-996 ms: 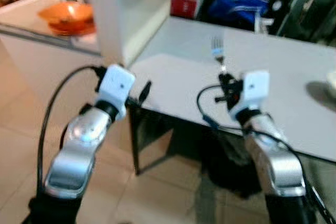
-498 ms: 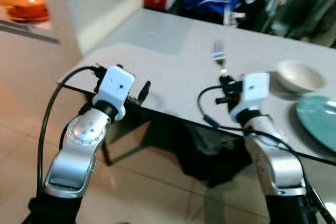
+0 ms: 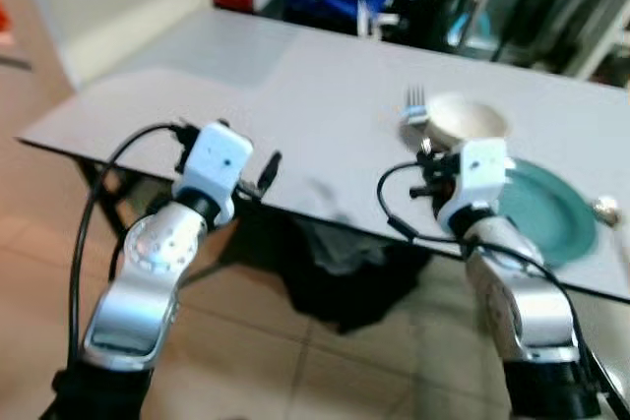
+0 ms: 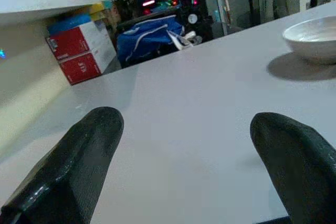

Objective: Setting the table

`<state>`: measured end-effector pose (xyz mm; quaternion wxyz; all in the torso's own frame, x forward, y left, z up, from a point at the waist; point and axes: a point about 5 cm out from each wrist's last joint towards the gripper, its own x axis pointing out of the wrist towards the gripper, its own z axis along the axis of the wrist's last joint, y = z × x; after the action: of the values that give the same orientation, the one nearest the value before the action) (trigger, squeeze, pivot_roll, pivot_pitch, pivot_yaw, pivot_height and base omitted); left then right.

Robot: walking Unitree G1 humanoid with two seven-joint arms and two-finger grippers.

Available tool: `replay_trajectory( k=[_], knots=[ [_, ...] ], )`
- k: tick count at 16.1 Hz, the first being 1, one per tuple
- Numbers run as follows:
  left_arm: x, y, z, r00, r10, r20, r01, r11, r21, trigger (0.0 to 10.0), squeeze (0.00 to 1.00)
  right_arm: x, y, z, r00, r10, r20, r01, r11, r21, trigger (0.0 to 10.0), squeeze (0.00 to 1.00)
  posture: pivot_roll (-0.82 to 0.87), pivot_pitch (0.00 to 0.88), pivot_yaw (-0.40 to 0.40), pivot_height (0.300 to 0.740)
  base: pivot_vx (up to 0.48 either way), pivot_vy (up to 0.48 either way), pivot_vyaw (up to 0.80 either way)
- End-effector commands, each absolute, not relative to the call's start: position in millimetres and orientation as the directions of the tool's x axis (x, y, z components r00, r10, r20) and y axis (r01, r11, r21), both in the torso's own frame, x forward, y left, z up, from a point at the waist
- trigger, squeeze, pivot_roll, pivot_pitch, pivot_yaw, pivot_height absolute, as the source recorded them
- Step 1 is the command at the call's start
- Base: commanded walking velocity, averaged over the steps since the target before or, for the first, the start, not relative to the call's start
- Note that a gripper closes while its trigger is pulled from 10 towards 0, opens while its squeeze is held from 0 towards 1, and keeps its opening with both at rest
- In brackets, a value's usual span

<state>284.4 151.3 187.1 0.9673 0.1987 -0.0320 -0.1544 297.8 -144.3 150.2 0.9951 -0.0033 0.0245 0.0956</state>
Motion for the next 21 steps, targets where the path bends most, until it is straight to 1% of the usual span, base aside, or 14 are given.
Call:
replay_trajectory(
  k=[1,10,15,19,20,21],
  knots=[
    [284.8,152.7,188.4,0.951,-0.311,-0.001,0.285,0.87,0.401,10.0,0.0,299.6,-138.2,156.0,0.977,0.211,-0.037,-0.211,0.977,-0.006,10.0,0.0,0.0,0.0,-0.041,0.74,0.0,-0.48,0.0],
    [285.4,153.5,188.6,0.952,-0.305,-0.001,0.279,0.872,0.402,10.0,0.0,306.9,-140.8,155.2,0.978,0.194,-0.069,-0.194,0.981,0.003,10.0,0.0,0.0,0.0,-0.045,0.74,0.0,-0.48,0.0],
    [286.7,156.2,188.5,0.956,-0.294,-0.004,0.27,0.874,0.405,10.0,0.0,315.9,-140.3,146.3,0.975,0.175,-0.138,-0.173,0.985,0.024,10.0,0.0,0.0,0.0,-0.045,0.74,0.0,-0.48,0.0],
    [286.3,159.8,187.0,0.958,-0.284,-0.019,0.268,0.877,0.399,10.0,0.0,328.9,-138.8,141.7,0.974,0.146,-0.175,-0.136,0.988,0.068,10.0,0.0,0.02,0.0,-0.042,0.74,0.0,0.0,0.0],
    [285.7,159.4,187.3,0.954,-0.298,-0.019,0.281,0.875,0.395,10.0,0.0,335.1,-136.7,139.5,0.97,0.143,-0.194,-0.131,0.989,0.073,10.0,0.0,0.03,0.0,-0.038,0.74,0.0,0.0,0.0],
    [284.7,158.2,186.4,0.941,-0.337,-0.031,0.32,0.856,0.405,10.0,0.0,347.9,-128.0,134.4,0.958,0.155,-0.243,-0.142,0.987,0.071,10.0,0.0,0.03,0.0,-0.032,0.74,0.0,0.0,0.0]
  ],
)
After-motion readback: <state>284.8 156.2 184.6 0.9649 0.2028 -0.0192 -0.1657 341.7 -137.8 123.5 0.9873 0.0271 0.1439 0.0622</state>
